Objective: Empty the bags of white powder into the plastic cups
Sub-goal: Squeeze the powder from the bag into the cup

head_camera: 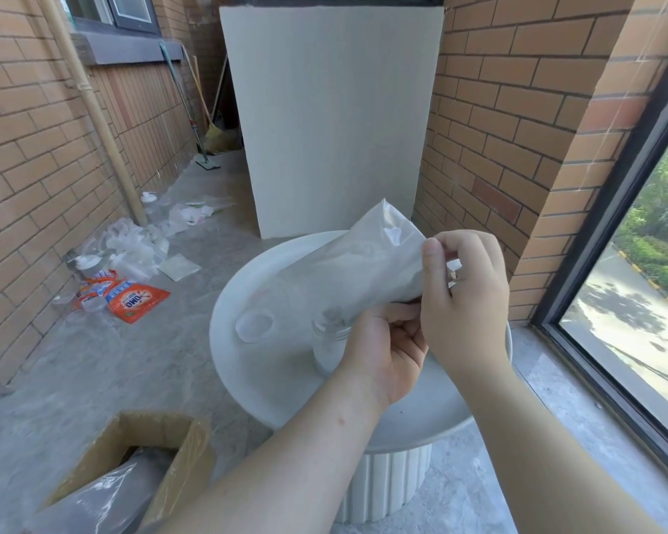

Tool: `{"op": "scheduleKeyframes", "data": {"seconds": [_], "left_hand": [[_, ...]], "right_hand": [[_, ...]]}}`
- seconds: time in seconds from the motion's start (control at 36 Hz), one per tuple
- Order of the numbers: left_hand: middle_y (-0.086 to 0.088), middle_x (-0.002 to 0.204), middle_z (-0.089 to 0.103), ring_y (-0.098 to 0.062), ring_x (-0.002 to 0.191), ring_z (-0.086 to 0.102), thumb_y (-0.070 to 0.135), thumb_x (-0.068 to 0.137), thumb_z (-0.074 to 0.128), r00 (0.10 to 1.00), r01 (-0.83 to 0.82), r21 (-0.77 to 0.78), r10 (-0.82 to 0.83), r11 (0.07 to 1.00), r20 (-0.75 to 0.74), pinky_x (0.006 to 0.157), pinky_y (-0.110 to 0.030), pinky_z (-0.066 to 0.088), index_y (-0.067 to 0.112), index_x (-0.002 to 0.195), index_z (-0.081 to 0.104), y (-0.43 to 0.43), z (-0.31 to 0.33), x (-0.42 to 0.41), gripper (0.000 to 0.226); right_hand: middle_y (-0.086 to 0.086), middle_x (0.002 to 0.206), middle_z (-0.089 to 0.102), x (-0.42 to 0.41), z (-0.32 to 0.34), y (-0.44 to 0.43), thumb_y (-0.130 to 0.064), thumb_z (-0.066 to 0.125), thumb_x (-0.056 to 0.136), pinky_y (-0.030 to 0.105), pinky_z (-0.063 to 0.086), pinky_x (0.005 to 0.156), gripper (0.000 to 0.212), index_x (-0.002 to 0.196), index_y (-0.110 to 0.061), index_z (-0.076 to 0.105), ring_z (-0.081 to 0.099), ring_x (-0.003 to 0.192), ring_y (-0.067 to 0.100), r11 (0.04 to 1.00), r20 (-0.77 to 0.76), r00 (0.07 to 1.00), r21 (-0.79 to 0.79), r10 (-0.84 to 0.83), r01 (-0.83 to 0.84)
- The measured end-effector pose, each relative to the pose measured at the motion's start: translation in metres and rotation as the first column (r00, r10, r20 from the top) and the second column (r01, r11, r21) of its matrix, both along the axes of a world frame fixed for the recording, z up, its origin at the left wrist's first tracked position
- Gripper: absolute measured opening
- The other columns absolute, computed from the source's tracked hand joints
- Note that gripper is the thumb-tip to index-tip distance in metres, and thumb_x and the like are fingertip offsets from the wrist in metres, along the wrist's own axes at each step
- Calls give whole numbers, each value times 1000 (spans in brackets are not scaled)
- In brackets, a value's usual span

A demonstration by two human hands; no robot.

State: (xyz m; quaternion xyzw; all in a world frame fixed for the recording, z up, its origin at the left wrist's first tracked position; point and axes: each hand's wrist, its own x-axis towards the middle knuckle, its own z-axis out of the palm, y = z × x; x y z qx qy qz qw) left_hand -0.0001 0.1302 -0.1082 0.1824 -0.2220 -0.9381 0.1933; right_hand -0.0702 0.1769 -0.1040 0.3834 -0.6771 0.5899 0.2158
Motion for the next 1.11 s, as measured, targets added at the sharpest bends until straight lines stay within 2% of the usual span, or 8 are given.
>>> {"op": "scheduleKeyframes", "data": {"seconds": [0.19, 0.44, 0.61, 0.69, 1.11], "left_hand": [[-2, 58, 64, -11, 45, 60, -18, 85, 34, 1000, -15, 22, 16, 1000, -14, 46, -16, 49, 1, 78, 64, 1, 1, 0, 36], [-3, 58, 65, -10, 46, 62, -18, 85, 34, 1000, -5, 32, 5, 999, -1, 43, -15, 47, 2, 67, 66, 2, 1, 1, 42], [-3, 61, 67, -11, 50, 64, -18, 84, 37, 1000, -19, 50, 20, 999, -21, 48, -17, 50, 1, 76, 65, 0, -1, 1, 35], [-3, 64, 69, -10, 52, 65, -17, 83, 38, 1000, -15, 53, 15, 998, -14, 48, -16, 50, 2, 80, 66, 0, -2, 0, 34], [-4, 71, 71, -11, 56, 68, -18, 81, 38, 999, -15, 84, 17, 996, -29, 50, -17, 52, 1, 83, 69, -1, -4, -1, 36]], "right_hand": [[-2, 100, 56, -4, 3, 3, -17, 54, 104, 6, 36, 76, 13, 97, -12, 63, 48, 94, -12, 1000, 12, 1000, 18, -12, 12], [-2, 100, 56, -1, 3, 3, -15, 55, 103, 4, 36, 74, 12, 95, -12, 64, 47, 94, -14, 999, 17, 1000, 33, 2, -2], [-3, 98, 55, 0, 4, 3, -16, 54, 103, 4, 35, 75, 12, 93, -20, 59, 47, 92, -14, 1000, 11, 1000, 19, -3, 3], [-1, 99, 55, 0, 3, 3, -13, 55, 102, 3, 34, 76, 12, 93, -12, 62, 46, 93, -15, 1000, -15, 1000, 4, -25, 25], [-1, 99, 56, 1, 4, 2, -17, 54, 103, 3, 34, 77, 12, 93, -20, 59, 47, 92, -14, 999, 26, 1000, 36, -2, 2]]}}
